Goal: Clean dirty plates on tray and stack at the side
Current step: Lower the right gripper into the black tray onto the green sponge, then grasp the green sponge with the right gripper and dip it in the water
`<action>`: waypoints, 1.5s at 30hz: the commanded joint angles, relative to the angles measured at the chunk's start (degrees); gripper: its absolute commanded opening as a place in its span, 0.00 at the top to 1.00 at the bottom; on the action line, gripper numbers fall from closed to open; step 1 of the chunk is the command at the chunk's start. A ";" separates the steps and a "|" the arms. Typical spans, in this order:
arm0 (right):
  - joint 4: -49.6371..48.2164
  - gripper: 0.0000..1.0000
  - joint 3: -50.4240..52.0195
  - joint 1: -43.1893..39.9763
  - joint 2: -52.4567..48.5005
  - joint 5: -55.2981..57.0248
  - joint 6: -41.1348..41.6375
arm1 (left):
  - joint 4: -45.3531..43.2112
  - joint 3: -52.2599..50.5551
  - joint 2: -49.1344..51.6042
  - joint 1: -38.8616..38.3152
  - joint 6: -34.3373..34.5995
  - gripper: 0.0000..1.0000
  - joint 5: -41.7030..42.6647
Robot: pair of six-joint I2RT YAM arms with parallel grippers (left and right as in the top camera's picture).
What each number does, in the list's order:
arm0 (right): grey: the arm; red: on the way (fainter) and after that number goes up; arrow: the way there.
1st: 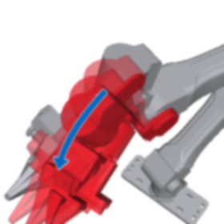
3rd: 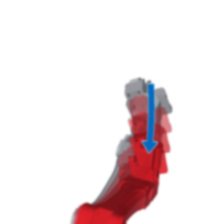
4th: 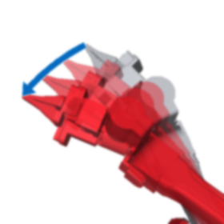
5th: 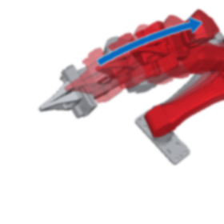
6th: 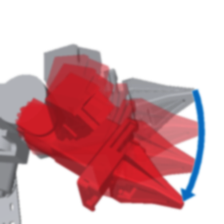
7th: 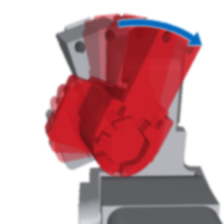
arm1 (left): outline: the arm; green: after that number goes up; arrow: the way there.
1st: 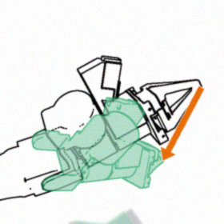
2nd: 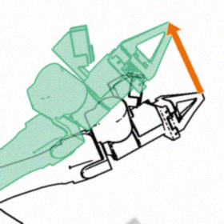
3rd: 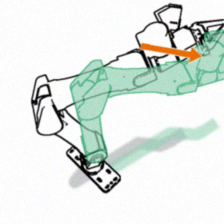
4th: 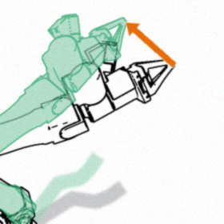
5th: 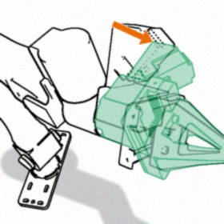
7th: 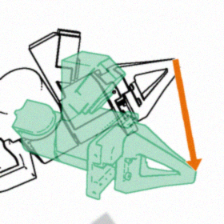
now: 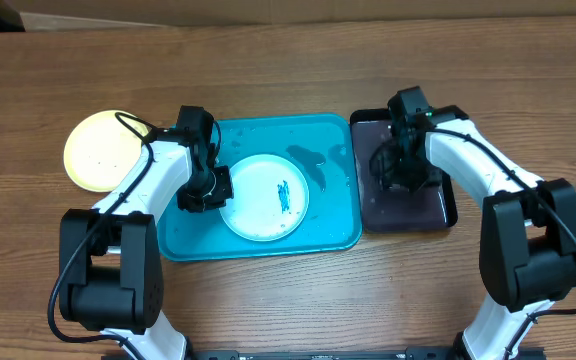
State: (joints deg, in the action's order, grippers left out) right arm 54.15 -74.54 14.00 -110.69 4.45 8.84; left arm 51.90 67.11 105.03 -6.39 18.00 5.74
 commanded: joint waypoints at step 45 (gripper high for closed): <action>-6.51 0.10 0.92 0.02 -0.11 -1.53 -1.18 | 0.37 0.11 0.61 -0.42 -0.22 0.83 -0.17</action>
State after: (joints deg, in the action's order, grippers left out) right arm 47.70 -71.35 13.96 -110.76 2.98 7.68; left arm 52.27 67.11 105.03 -6.39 18.00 5.74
